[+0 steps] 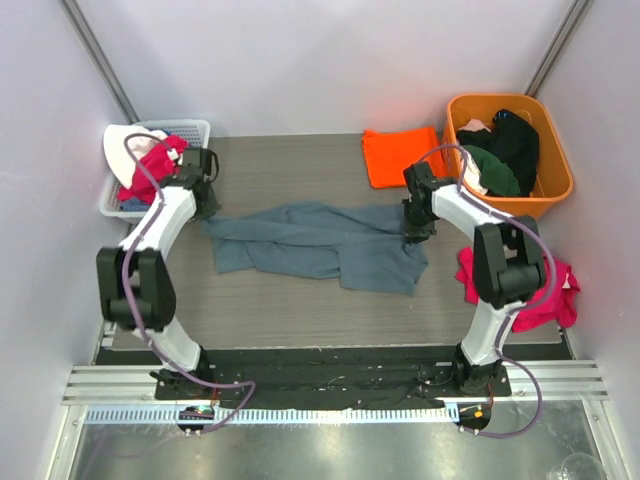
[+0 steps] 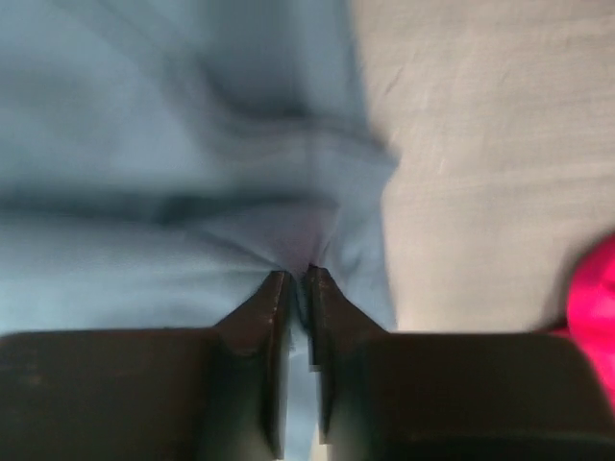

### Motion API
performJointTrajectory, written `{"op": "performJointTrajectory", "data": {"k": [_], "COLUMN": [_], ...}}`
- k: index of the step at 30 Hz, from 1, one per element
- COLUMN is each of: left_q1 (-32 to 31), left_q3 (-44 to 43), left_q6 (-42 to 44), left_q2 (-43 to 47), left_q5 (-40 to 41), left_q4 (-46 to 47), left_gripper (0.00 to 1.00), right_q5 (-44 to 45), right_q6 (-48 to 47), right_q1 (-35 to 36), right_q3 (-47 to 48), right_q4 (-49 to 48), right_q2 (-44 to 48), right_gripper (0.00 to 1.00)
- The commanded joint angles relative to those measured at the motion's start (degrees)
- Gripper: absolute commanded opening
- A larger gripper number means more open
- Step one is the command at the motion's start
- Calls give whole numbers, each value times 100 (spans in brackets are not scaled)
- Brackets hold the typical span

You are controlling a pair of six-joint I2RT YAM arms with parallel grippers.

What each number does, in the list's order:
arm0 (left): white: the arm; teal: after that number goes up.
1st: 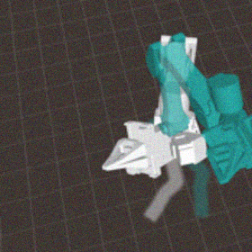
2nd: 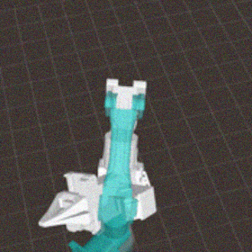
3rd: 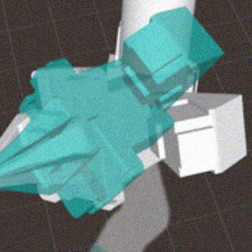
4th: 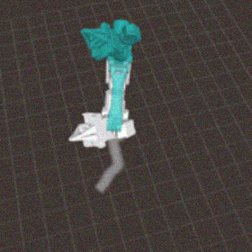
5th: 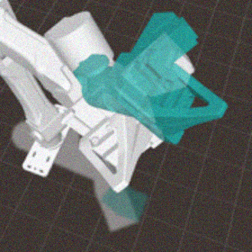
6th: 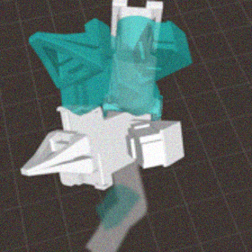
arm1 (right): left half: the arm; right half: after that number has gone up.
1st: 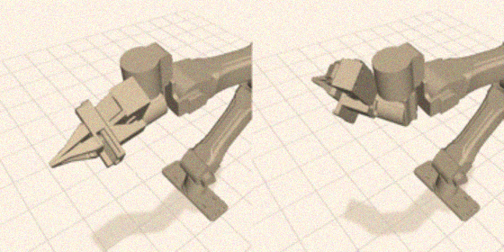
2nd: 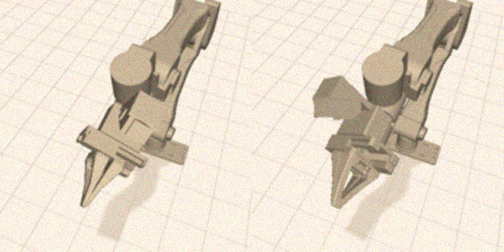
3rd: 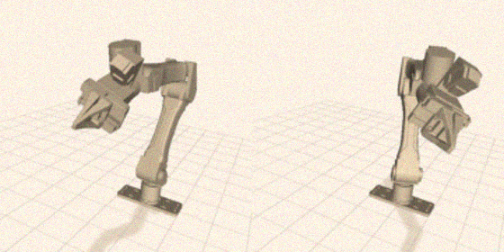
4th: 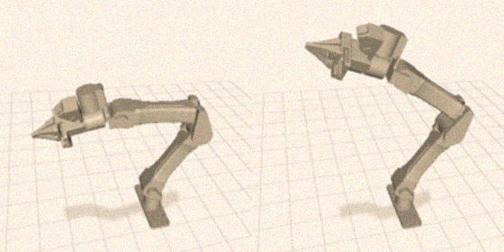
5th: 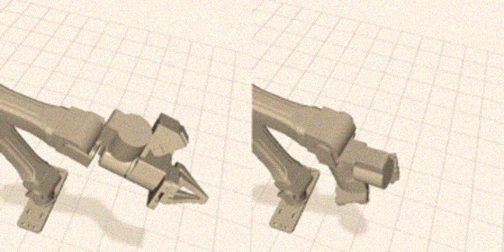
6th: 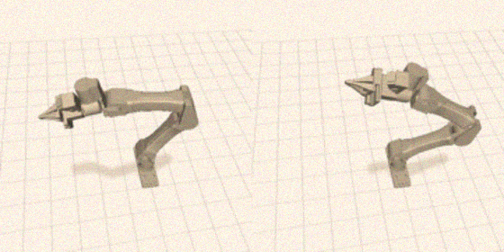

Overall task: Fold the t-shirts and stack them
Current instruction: Flatten the tshirt out

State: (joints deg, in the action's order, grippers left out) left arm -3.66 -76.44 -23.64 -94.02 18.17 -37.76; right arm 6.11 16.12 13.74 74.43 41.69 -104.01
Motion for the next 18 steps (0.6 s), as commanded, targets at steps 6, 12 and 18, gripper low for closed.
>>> {"op": "performJointTrajectory", "data": {"k": [6,12,18], "left_q1": [32,32,32], "left_q3": [-793,-433,-204], "left_q6": [35,43,61], "left_q2": [-636,-381,-328], "left_q5": [-7,-147,-271], "left_q4": [603,699,770], "left_gripper": [0,0,0], "right_q5": [383,-12,-382], "right_q6": [304,541,787], "right_q1": [-55,-38,6], "right_q3": [373,-726,-1438], "right_q4": [-495,-390,224], "right_q2": [538,2040,3043], "right_gripper": [76,80,80]}}
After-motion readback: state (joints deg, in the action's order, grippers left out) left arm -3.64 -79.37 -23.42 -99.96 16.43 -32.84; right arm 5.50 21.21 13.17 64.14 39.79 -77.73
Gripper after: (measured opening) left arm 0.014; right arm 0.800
